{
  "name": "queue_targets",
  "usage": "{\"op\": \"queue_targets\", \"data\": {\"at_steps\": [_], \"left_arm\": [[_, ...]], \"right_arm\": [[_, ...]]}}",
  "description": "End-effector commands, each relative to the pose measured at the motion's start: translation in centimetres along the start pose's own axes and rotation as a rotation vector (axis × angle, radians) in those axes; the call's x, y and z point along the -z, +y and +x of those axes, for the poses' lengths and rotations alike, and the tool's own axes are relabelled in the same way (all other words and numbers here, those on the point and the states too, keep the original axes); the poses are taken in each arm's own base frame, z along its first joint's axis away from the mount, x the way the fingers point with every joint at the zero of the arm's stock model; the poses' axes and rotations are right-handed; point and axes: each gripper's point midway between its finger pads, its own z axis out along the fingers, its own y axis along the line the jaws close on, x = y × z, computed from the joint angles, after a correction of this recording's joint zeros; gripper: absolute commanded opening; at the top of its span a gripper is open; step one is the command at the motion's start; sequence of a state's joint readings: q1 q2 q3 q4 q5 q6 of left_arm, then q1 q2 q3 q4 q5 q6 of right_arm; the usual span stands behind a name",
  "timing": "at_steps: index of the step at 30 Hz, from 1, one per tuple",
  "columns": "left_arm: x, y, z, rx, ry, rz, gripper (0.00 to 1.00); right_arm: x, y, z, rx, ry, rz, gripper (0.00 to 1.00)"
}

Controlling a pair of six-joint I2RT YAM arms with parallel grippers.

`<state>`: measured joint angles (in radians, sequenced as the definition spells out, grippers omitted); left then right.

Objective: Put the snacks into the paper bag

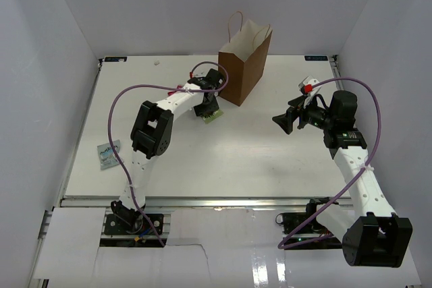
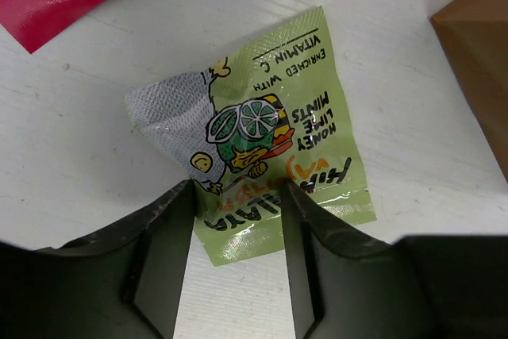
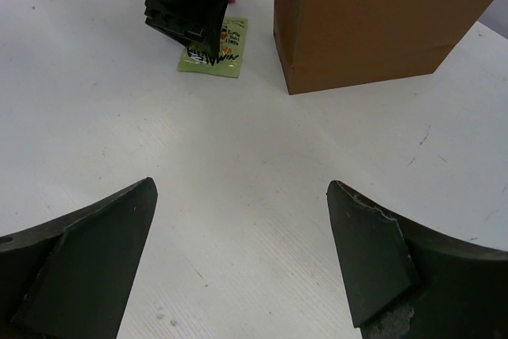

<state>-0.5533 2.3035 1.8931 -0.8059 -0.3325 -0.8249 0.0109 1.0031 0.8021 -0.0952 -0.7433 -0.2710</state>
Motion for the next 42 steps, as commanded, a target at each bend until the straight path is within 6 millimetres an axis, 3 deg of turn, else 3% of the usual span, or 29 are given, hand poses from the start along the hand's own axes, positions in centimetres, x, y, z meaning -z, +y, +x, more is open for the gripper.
{"op": "queue_targets", "data": {"at_steps": [1, 3, 6, 8, 9, 10, 12, 15, 16, 18, 19, 21, 23, 24, 27, 29, 33, 35, 36, 38, 39, 40, 41, 42], "left_arm": [[-2.7, 3.0, 3.3, -0.056, 0.078, -0.114, 0.56], [-2.7, 3.4, 3.5, -0.07, 0.076, -0.118, 0.5], [-2.2, 3.9, 3.4, -0.093, 0.062, -0.114, 0.31], [-1.0, 3.8, 2.6, -0.102, 0.03, -0.082, 0.24], [-1.0, 4.6, 3.3, -0.116, 0.04, -0.089, 0.2], [0.4, 4.0, 2.1, -0.103, -0.004, -0.045, 0.12], [1.0, 4.9, 2.7, -0.136, -0.014, -0.025, 0.09], [3.8, 3.6, 0.3, -0.136, -0.118, 0.089, 0.04], [3.9, 4.0, 0.9, -0.155, -0.116, 0.104, 0.02], [6.5, 3.1, -0.9, -0.179, -0.197, 0.195, 0.0], [6.7, 3.4, -0.4, -0.2, -0.2, 0.215, 0.0], [9.9, 2.4, -2.1, -0.206, -0.287, 0.319, 0.0], [11.3, 2.4, -2.1, -0.269, -0.324, 0.379, 0.0], [14.0, 1.6, -3.6, -0.266, -0.403, 0.449, 0.0], [17.2, 0.7, -4.1, -0.362, -0.49, 0.546, 0.0], [20.7, -0.1, -5.8, -0.399, -0.596, 0.589, 0.0], [25.3, -1.7, -8.5, -0.425, -0.724, 0.647, 0.0], [26.4, -2.6, -9.6, -0.428, -0.759, 0.663, 0.0], [28.3, -3.4, -10.9, -0.417, -0.805, 0.686, 0.0], [28.2, -4.9, -11.7, -0.424, -0.811, 0.698, 0.0], [30.1, -5.7, -13.1, -0.411, -0.848, 0.721, 0.0], [29.0, -6.8, -13.1, -0.419, -0.831, 0.721, 0.0], [29.3, -7.5, -13.6, -0.415, -0.839, 0.728, 0.0], [31.0, -8.3, -15.0, -0.399, -0.877, 0.742, 0.0]], "right_arm": [[0.2, 0.0, -1.1, 0.052, -0.041, 0.005, 0.93], [0.2, 0.1, -1.2, 0.052, -0.043, 0.002, 0.93], [0.3, 0.2, -1.2, 0.054, -0.046, 0.0, 0.93], [0.3, 0.2, -1.3, 0.056, -0.048, -0.001, 0.93], [0.3, 0.3, -1.3, 0.057, -0.05, -0.002, 0.93], [0.3, 0.3, -1.3, 0.055, -0.049, -0.003, 0.93], [0.3, 0.3, -1.3, 0.056, -0.05, -0.004, 0.93], [0.3, 0.4, -1.3, 0.055, -0.052, -0.007, 0.93], [0.3, 0.4, -1.3, 0.055, -0.052, -0.005, 0.93], [0.3, 0.4, -1.4, 0.056, -0.054, -0.006, 0.93], [0.3, 0.4, -1.4, 0.056, -0.054, -0.006, 0.93], [0.4, 0.4, -1.4, 0.058, -0.055, -0.004, 0.93], [0.4, 0.4, -1.4, 0.059, -0.057, -0.004, 0.93], [0.4, 0.4, -1.4, 0.059, -0.057, -0.004, 0.93], [0.4, 0.4, -1.4, 0.059, -0.057, -0.004, 0.93], [0.3, 0.4, -1.4, 0.059, -0.057, -0.004, 0.93], [0.3, 0.3, -1.2, 0.056, -0.054, -0.003, 0.93], [0.3, 0.3, -1.2, 0.056, -0.054, -0.001, 0.93], [0.3, 0.3, -1.2, 0.056, -0.054, -0.001, 0.93], [0.3, 0.3, -1.1, 0.054, -0.053, -0.002, 0.93], [0.3, 0.3, -1.1, 0.054, -0.053, -0.002, 0.93], [0.2, 0.3, -1.1, 0.055, -0.053, -0.003, 0.94], [0.2, 0.3, -1.1, 0.055, -0.053, -0.003, 0.94], [0.2, 0.4, -1.0, 0.054, -0.053, -0.006, 0.93]]}}
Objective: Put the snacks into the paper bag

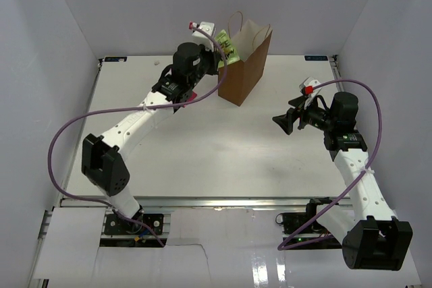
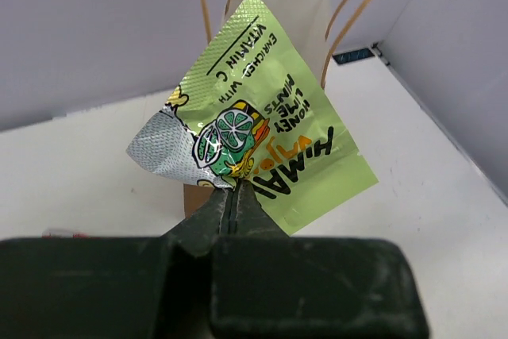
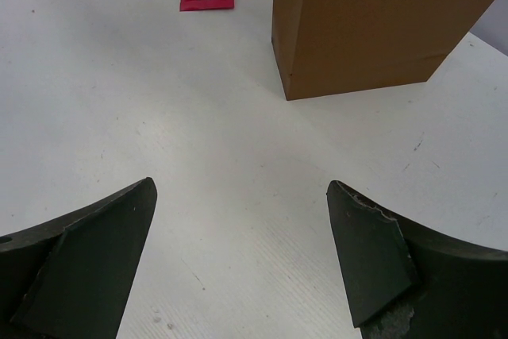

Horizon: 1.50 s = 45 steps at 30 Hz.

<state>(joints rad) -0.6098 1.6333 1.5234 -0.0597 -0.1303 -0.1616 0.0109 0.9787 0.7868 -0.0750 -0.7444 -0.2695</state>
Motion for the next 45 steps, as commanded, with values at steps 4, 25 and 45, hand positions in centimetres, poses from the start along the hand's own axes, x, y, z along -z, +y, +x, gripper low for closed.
{"op": "queue_targets", "data": {"at_steps": [4, 25, 45], "left_arm": [[-4.4, -2.3, -5.2, -0.004, -0.113, 0.021, 0.0], [-10.5, -2.6, -3.7, 0.027, -0.121, -0.085, 0.62], [-1.6, 5.3, -5.2, 0.266, -0.173, -0.107, 0.92]], "right_arm": [[-0.1, 0.2, -0.7, 0.034, -0.033, -0.011, 0.93], [0.0, 0.3, -0.8, 0.038, -0.037, -0.019, 0.94], [0.0, 0.4, -0.7, 0.036, -0.038, -0.024, 0.94]]}}
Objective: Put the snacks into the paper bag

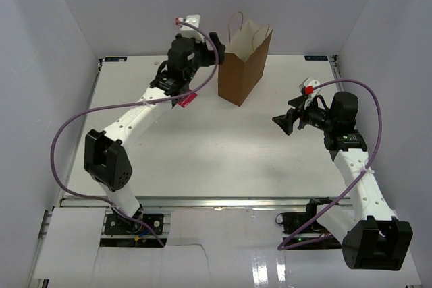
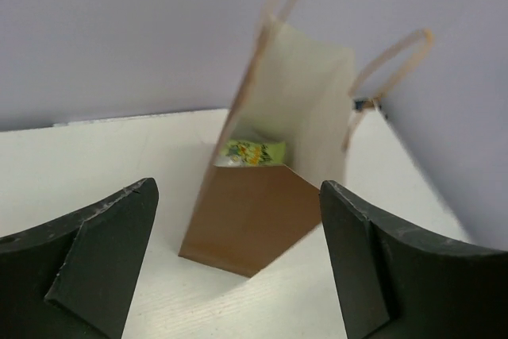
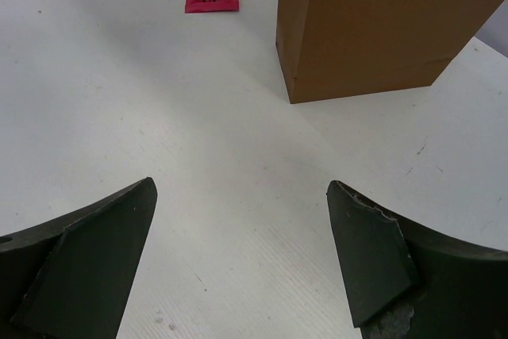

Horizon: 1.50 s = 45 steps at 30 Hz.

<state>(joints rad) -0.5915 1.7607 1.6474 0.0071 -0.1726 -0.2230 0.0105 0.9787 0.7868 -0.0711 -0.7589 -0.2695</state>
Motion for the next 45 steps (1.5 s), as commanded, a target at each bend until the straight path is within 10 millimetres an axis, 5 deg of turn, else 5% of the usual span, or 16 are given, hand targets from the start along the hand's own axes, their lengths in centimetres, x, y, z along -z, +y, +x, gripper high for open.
{"op": "queue_targets", "data": {"at_steps": [1, 5, 7, 8, 10, 12, 13, 27, 37, 45], "left_arm": [[1.6, 5.7, -2.2, 0.281, -0.058, -0.103, 0.94], [1.4, 11.8, 1.0, 0.387, 0.0, -0.362, 0.96], [1.1, 14.0, 5.1, 0.388, 0.106, -0.505, 0.96], [0.8, 14.9, 3.9, 0.421, 0.073, -0.574, 0.96], [0.6, 16.9, 8.6, 0.393, 0.209, -0.711, 0.97], [0.6, 17.9, 8.9, 0.38, 0.256, -0.791, 0.97], [-0.1, 18.7, 11.3, 0.36, 0.307, -0.824, 0.98], [-1.3, 23.3, 20.7, 0.301, 0.54, -0.898, 0.98], [-1.5, 26.0, 23.5, 0.301, 0.606, -0.909, 0.98], [-2.6, 25.4, 25.4, 0.327, 0.66, -0.841, 0.92]], "right_arm": [[0.0, 0.2, -0.5, 0.032, -0.031, -0.011, 0.94], [-0.1, 0.2, -0.5, 0.031, -0.029, -0.008, 0.93], [0.0, 0.1, -0.5, 0.034, -0.03, -0.007, 0.94], [0.0, 0.1, -0.5, 0.033, -0.028, -0.005, 0.93], [0.0, 0.1, -0.4, 0.032, -0.027, -0.004, 0.94], [-0.1, 0.0, -0.3, 0.03, -0.026, -0.003, 0.94], [-0.1, 0.0, -0.4, 0.03, -0.026, -0.004, 0.93], [-0.2, -0.2, 0.0, 0.031, -0.016, -0.001, 0.93], [-0.3, -0.4, 0.2, 0.03, -0.009, 0.004, 0.93], [-0.4, -0.5, 0.3, 0.029, -0.006, 0.006, 0.93]]}}
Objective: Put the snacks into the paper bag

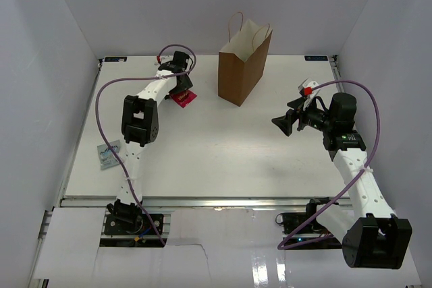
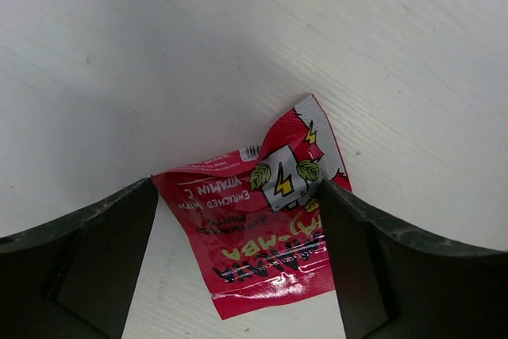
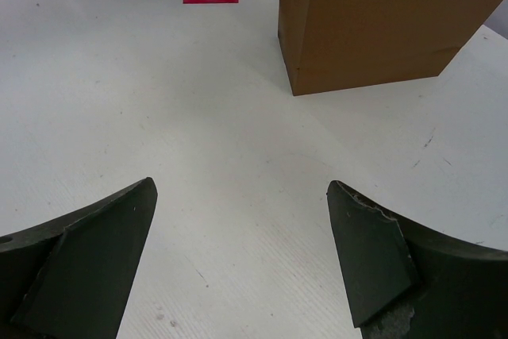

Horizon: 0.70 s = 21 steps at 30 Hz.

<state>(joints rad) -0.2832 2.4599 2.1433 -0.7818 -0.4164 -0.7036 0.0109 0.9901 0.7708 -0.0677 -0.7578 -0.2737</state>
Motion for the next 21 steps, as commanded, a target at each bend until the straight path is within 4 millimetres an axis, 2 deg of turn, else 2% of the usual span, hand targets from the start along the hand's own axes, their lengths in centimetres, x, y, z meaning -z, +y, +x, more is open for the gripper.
{"op": "queue_targets", "data": {"at_steps": [1, 4, 5, 7, 8, 11, 12, 17, 18, 19, 20, 21], "left_arm": [[0.9, -1.1, -0.8, 0.007, 0.005, 0.057, 0.9], [0.7, -0.7, -0.4, 0.016, 0.019, 0.056, 0.77], [0.6, -0.6, -0.3, 0.018, 0.023, 0.053, 0.7], [0.5, -0.3, 0.0, 0.019, 0.029, 0.052, 0.63], [0.5, -0.2, 0.0, 0.02, 0.03, 0.052, 0.56], [0.8, 0.1, 0.2, 0.026, 0.034, 0.063, 0.48], [0.9, 0.0, 0.2, 0.025, 0.032, 0.067, 0.41], [3.2, -0.2, -0.8, 0.03, -0.016, 0.156, 0.28], [3.7, -0.4, -1.0, 0.027, -0.026, 0.181, 0.22], [5.4, -1.2, -2.6, 0.041, -0.077, 0.241, 0.19], [5.3, -0.7, -1.6, 0.017, -0.065, 0.25, 0.16], [6.0, -1.2, -1.6, 0.008, -0.063, 0.294, 0.14]], "right_arm": [[-0.1, -0.4, -0.6, 0.043, -0.021, 0.011, 0.93], [-0.1, -0.5, -0.6, 0.043, -0.021, 0.011, 0.94], [-0.1, -0.5, -0.6, 0.043, -0.021, 0.011, 0.93], [-0.1, -0.5, -0.6, 0.044, -0.022, 0.011, 0.94], [-0.1, -0.4, -0.7, 0.044, -0.022, 0.01, 0.93], [-0.1, -0.4, -0.7, 0.045, -0.023, 0.009, 0.93], [-0.1, -0.4, -0.6, 0.044, -0.022, 0.008, 0.93], [-0.1, -0.3, -0.8, 0.046, -0.025, 0.006, 0.94], [-0.1, -0.3, -0.8, 0.047, -0.026, 0.006, 0.94], [-0.1, -0.3, -0.8, 0.047, -0.026, 0.006, 0.93], [-0.1, -0.3, -0.8, 0.045, -0.026, 0.004, 0.93], [-0.1, -0.3, -0.8, 0.045, -0.026, 0.004, 0.94]]}}
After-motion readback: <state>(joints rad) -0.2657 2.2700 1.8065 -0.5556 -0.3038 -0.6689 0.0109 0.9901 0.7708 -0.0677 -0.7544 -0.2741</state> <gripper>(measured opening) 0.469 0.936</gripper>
